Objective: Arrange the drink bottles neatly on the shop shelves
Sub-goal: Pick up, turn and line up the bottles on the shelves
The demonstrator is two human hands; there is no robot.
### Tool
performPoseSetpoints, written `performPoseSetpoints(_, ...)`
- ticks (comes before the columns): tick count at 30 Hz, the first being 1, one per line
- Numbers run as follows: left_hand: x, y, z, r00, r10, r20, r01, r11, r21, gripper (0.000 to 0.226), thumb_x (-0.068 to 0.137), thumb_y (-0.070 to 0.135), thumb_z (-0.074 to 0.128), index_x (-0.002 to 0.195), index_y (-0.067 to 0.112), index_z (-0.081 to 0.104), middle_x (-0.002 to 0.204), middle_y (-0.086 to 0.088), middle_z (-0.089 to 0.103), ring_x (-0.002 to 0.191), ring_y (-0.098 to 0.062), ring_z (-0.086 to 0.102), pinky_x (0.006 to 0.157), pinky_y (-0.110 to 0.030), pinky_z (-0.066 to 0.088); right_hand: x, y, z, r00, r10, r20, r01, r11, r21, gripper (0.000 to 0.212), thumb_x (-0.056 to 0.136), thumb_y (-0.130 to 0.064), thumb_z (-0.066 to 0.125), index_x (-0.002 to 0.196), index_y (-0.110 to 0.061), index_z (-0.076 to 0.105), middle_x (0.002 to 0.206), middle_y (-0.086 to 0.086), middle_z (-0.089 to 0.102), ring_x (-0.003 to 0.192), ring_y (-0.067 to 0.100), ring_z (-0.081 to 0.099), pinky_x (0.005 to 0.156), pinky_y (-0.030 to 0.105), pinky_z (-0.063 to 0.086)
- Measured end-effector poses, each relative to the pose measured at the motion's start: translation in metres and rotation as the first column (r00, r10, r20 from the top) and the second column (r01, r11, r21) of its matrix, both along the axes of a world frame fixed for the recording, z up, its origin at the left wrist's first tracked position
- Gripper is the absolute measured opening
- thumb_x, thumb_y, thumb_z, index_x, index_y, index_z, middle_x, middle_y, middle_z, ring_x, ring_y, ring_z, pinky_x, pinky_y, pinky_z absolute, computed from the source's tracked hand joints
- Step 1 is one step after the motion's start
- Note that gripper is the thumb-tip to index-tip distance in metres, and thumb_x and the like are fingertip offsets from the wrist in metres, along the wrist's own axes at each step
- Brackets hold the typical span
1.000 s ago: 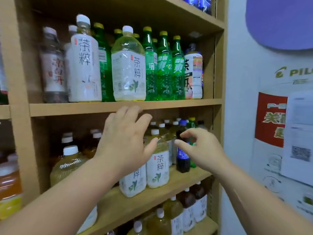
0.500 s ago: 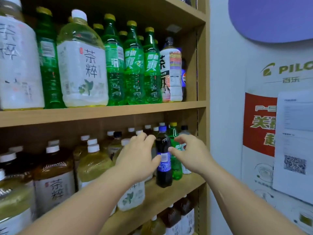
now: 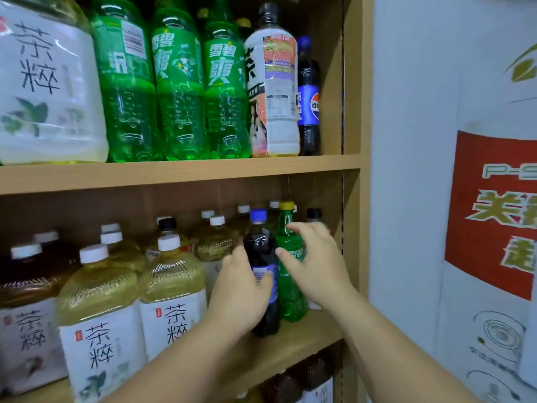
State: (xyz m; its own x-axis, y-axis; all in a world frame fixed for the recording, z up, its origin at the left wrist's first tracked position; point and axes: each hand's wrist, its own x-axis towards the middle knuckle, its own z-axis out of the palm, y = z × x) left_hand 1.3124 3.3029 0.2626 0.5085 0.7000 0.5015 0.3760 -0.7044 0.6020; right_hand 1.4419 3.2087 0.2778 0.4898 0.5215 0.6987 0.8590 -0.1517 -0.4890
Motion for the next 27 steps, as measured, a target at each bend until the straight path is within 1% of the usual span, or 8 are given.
performPoseSetpoints(5, 0.017, 0.002, -0.004, 0.994, 0.016, 0.107, 0.004, 0.983, -0.185, 0.045, 0.088, 0.039, 0.075, 0.121, 0.023, 0.05, 0.108, 0.005, 0.063, 0.096, -0.016, 0.06, 0.079, -0.032, 0.05, 0.006, 0.002, 0.004, 0.999, 0.033, 0.017, -0.032, 0.998, -0.05, 0.046, 0.091, -0.046, 0.069, 0.134, -0.032, 0.058, 0.127, -0.015, 0.045, 0.113, 0.003, 0.044, 0.088, 0.023, 0.039)
performPoseSetpoints(12, 0.018, -0.001, -0.009, 0.986, 0.017, 0.167, 0.012, 0.985, -0.175, 0.042, 0.087, 0.037, 0.077, 0.115, 0.021, 0.05, 0.111, 0.002, 0.065, 0.105, -0.022, 0.064, 0.087, -0.042, 0.056, 0.006, -0.004, -0.007, 0.998, 0.055, 0.005, -0.054, 0.996, -0.065, 0.041, 0.093, -0.042, 0.068, 0.131, -0.03, 0.06, 0.123, -0.02, 0.038, 0.112, 0.0, 0.043, 0.082, 0.012, 0.035)
performPoseSetpoints(14, 0.013, -0.004, -0.011, 0.98, -0.009, 0.197, 0.04, 0.987, -0.154, 0.038, 0.087, 0.036, 0.077, 0.111, 0.025, 0.049, 0.108, 0.005, 0.065, 0.103, -0.019, 0.064, 0.087, -0.044, 0.057, 0.005, -0.008, -0.009, 0.997, 0.07, -0.015, -0.071, 0.996, -0.059, 0.039, 0.094, -0.041, 0.067, 0.131, -0.029, 0.061, 0.125, -0.018, 0.04, 0.118, 0.004, 0.047, 0.09, 0.019, 0.041)
performPoseSetpoints(17, 0.002, -0.012, -0.013, 0.967, -0.081, 0.24, 0.107, 0.989, -0.098, 0.04, 0.088, 0.035, 0.077, 0.115, 0.032, 0.048, 0.108, 0.015, 0.064, 0.103, -0.01, 0.063, 0.088, -0.037, 0.056, 0.003, -0.013, -0.015, 0.994, 0.096, -0.044, -0.098, 0.994, -0.044, 0.036, 0.097, -0.039, 0.063, 0.131, -0.028, 0.062, 0.127, -0.017, 0.044, 0.121, 0.006, 0.05, 0.099, 0.026, 0.044)
performPoseSetpoints(19, -0.006, -0.019, -0.008, 0.948, -0.149, 0.282, 0.177, 0.981, -0.079, 0.043, 0.087, 0.034, 0.078, 0.119, 0.037, 0.048, 0.11, 0.019, 0.066, 0.104, -0.003, 0.063, 0.089, -0.032, 0.055, 0.0, -0.019, -0.019, 0.989, 0.131, -0.066, -0.132, 0.991, -0.024, 0.034, 0.099, -0.039, 0.059, 0.131, -0.028, 0.063, 0.126, -0.016, 0.048, 0.117, 0.002, 0.051, 0.096, 0.022, 0.043)
performPoseSetpoints(22, -0.016, -0.029, 0.006, 0.904, -0.222, 0.365, 0.269, 0.96, -0.081, 0.04, 0.087, 0.035, 0.078, 0.118, 0.038, 0.054, 0.108, 0.018, 0.07, 0.098, -0.004, 0.068, 0.084, -0.035, 0.058, -0.012, -0.031, -0.019, 0.957, 0.259, -0.127, -0.257, 0.966, 0.033, 0.035, 0.102, -0.048, 0.05, 0.13, -0.032, 0.062, 0.125, -0.019, 0.057, 0.114, -0.006, 0.054, 0.088, 0.01, 0.042)
performPoseSetpoints(24, -0.022, -0.037, 0.019, 0.872, -0.275, 0.404, 0.334, 0.939, -0.081, 0.036, 0.086, 0.035, 0.077, 0.116, 0.038, 0.057, 0.107, 0.016, 0.071, 0.098, -0.007, 0.07, 0.085, -0.04, 0.059, -0.021, -0.039, -0.019, 0.92, 0.363, -0.146, -0.355, 0.931, 0.082, 0.043, 0.099, -0.057, 0.045, 0.131, -0.034, 0.06, 0.125, -0.02, 0.063, 0.117, -0.001, 0.058, 0.09, 0.018, 0.049)
performPoseSetpoints(27, -0.029, -0.051, 0.039, 0.839, -0.348, 0.419, 0.399, 0.916, -0.038, 0.032, 0.085, 0.033, 0.078, 0.11, 0.036, 0.06, 0.104, 0.015, 0.073, 0.096, -0.006, 0.071, 0.084, -0.04, 0.06, -0.033, -0.051, -0.016, 0.889, 0.434, -0.148, -0.411, 0.897, 0.162, 0.049, 0.095, -0.057, 0.05, 0.137, -0.032, 0.055, 0.124, -0.018, 0.067, 0.115, 0.01, 0.064, 0.091, 0.033, 0.055)
